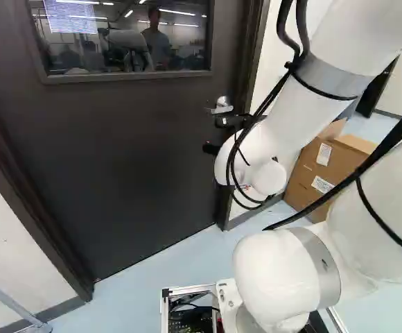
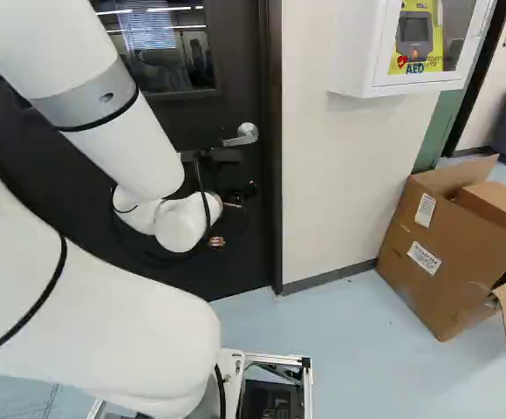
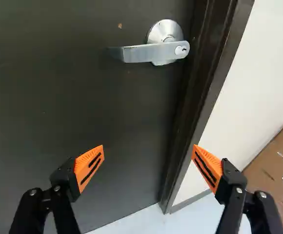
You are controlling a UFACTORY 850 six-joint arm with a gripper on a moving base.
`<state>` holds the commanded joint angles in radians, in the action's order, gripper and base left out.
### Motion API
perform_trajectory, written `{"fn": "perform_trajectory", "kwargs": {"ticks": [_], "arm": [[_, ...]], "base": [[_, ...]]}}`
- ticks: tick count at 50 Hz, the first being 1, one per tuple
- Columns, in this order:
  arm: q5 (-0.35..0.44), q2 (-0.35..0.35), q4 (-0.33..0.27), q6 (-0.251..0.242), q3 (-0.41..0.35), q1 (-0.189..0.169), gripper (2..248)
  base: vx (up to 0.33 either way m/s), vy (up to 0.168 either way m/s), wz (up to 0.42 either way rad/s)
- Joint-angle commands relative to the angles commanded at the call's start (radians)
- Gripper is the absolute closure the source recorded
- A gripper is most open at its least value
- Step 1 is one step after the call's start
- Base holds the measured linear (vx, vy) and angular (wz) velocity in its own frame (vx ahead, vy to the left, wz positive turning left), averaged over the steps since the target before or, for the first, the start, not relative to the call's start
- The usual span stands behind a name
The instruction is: Open the door and move inside
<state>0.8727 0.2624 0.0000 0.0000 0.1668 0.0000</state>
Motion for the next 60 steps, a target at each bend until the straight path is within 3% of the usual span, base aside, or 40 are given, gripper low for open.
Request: {"fn": "perform_trajectory", "kwargs": {"ticks": [43, 60], "arm": [[0.0, 0.002, -0.002, 0.0, 0.104, 0.01, 3], [0.0, -0.003, -0.053, 0.0, 0.148, 0.018, 3]], "base": [[0.0, 0.0, 0.0], [0.0, 0.0, 0.0]]}}
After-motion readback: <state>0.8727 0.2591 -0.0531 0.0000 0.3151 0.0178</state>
